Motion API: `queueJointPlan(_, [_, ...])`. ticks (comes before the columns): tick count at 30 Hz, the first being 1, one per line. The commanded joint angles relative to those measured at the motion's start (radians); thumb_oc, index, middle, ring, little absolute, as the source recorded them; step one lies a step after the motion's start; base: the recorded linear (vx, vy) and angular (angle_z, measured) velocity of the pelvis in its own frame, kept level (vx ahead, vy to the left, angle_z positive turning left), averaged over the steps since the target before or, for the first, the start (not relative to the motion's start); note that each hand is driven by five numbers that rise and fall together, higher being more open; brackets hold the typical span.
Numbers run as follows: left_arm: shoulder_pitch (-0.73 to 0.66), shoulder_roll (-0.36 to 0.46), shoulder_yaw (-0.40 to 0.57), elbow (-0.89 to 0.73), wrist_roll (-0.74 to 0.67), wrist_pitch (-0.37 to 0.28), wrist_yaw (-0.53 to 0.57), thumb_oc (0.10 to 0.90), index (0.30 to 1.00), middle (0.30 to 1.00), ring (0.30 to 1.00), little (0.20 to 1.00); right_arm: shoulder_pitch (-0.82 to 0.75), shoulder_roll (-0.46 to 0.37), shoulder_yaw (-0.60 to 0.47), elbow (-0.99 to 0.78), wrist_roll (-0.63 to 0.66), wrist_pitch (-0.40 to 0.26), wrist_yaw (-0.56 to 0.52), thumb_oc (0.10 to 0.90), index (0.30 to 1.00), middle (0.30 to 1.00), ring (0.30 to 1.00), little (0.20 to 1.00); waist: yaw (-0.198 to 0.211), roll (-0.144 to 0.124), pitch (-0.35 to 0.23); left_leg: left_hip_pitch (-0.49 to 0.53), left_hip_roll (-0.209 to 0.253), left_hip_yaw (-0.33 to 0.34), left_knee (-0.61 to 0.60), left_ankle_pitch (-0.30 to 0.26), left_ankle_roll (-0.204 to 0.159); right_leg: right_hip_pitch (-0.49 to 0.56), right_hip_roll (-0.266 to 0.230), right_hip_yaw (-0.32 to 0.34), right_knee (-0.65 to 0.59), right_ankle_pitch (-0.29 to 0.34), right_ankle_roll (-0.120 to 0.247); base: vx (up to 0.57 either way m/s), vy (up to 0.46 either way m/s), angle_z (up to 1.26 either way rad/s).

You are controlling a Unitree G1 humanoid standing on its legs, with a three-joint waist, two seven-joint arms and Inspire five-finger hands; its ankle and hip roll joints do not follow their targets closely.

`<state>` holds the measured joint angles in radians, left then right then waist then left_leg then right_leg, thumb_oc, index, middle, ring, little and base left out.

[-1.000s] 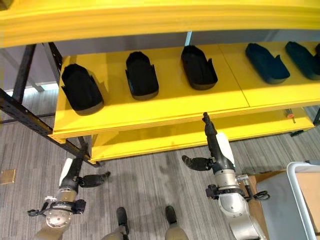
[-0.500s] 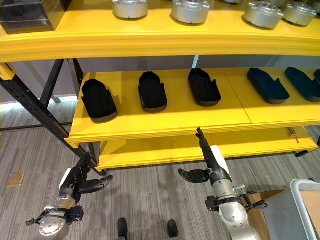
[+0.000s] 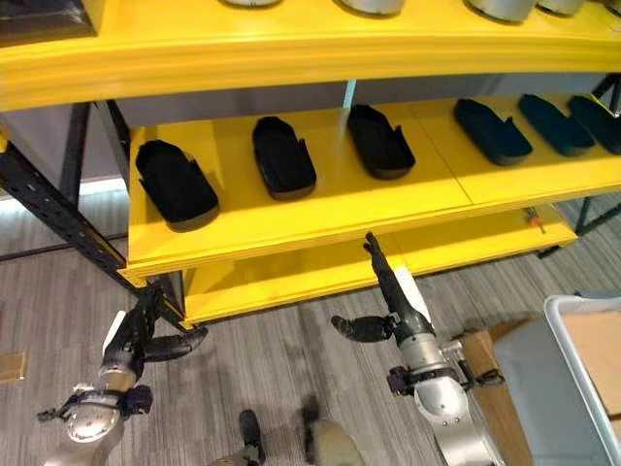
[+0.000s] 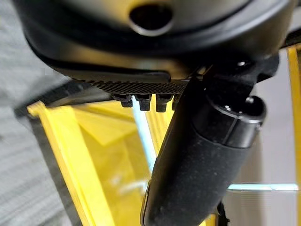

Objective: Move parts from the plastic box to the shelf.

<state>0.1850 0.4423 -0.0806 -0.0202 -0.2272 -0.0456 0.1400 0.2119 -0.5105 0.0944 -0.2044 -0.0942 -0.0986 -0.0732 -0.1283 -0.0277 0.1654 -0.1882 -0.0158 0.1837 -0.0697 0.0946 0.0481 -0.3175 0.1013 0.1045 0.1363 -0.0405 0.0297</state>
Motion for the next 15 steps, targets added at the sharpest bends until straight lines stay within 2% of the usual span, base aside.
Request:
queueJointPlan(1, [-0.018, 0.016, 0.016, -0.093, 0.013, -0.114, -0.006, 0.900, 1.000, 1.000, 1.000, 1.000, -0.098, -0.025, -0.070, -0.079, 0.026, -0.082, -0.027, 0.900, 1.000, 1.000, 1.000, 1.000, -0.002, 0.016, -0.053, 0.110, 0.002, -0.059, 0.061, -0.144, -0.019, 0.046, -0.003, 0.040, -0.015, 0.014, 0.027, 0.19, -0.116, 0.60])
queueJointPlan(6, [-0.004, 0.002, -0.030, -0.108, -0.001, -0.105, -0.021, 0.900, 1.000, 1.000, 1.000, 1.000, -0.041, -0.042, -0.115, -0.099, 0.043, -0.085, -0.028, 0.900, 1.000, 1.000, 1.000, 1.000, -0.023, 0.043, -0.059, 0.137, 0.038, -0.069, 0.069, -0.145, -0.045, 0.081, -0.007, 0.008, -0.017, -0.015, 0.002, 0.21, -0.154, 0.38])
queueJointPlan(10, [-0.013, 0.005, -0.056, -0.109, -0.013, -0.101, -0.027, 0.900, 1.000, 1.000, 1.000, 1.000, -0.005, -0.056, -0.154, -0.102, 0.052, -0.090, -0.036, 0.900, 1.000, 1.000, 1.000, 1.000, -0.045, 0.061, -0.058, 0.138, 0.064, -0.077, 0.084, -0.114, -0.077, 0.086, -0.011, -0.011, -0.008, -0.040, -0.019, 0.15, -0.136, 0.20])
queueJointPlan(11, [-0.016, 0.006, -0.060, -0.112, -0.014, -0.100, -0.031, 0.900, 1.000, 1.000, 1.000, 1.000, 0.004, -0.059, -0.161, -0.101, 0.055, -0.091, -0.038, 0.900, 1.000, 1.000, 1.000, 1.000, -0.050, 0.065, -0.055, 0.132, 0.070, -0.078, 0.103, -0.106, -0.085, 0.088, -0.012, -0.016, -0.004, -0.047, -0.026, 0.15, -0.159, 0.16])
queueJointPlan(12, [-0.016, 0.007, -0.060, -0.113, -0.014, -0.103, -0.035, 0.900, 1.000, 1.000, 1.000, 1.000, 0.017, -0.066, -0.173, -0.100, 0.056, -0.091, -0.036, 0.900, 1.000, 1.000, 1.000, 1.000, -0.053, 0.066, -0.044, 0.117, 0.075, -0.081, 0.174, -0.088, -0.096, 0.099, -0.016, -0.022, 0.001, -0.058, -0.038, 0.11, -0.127, 0.17])
queueJointPlan(13, [-0.016, 0.007, -0.060, -0.113, -0.014, -0.103, -0.035, 0.900, 1.000, 1.000, 1.000, 1.000, 0.018, -0.066, -0.173, -0.100, 0.057, -0.091, -0.036, 0.900, 1.000, 1.000, 1.000, 1.000, -0.054, 0.066, -0.044, 0.115, 0.076, -0.082, 0.179, -0.090, -0.097, 0.099, -0.016, -0.024, 0.002, -0.059, -0.038, 0.11, -0.163, 0.22])
queueJointPlan(14, [-0.013, 0.003, -0.062, -0.116, -0.018, -0.105, -0.034, 0.900, 1.000, 1.000, 1.000, 1.000, 0.025, -0.080, -0.180, -0.099, 0.056, -0.089, -0.035, 0.900, 1.000, 1.000, 1.000, 1.000, -0.042, 0.058, -0.015, 0.058, 0.063, -0.106, 0.322, -0.064, -0.100, 0.121, -0.028, -0.025, 0.001, -0.062, -0.054, 0.02, -0.083, 0.35])
queueJointPlan(15, [-0.014, 0.004, -0.062, -0.116, -0.018, -0.105, -0.034, 0.900, 1.000, 1.000, 1.000, 1.000, 0.024, -0.080, -0.180, -0.099, 0.056, -0.089, -0.035, 0.900, 1.000, 1.000, 1.000, 1.000, -0.043, 0.058, -0.019, 0.047, 0.062, -0.107, 0.326, -0.061, -0.100, 0.115, -0.029, -0.026, -0.001, -0.056, -0.054, 0.02, -0.111, 0.30])
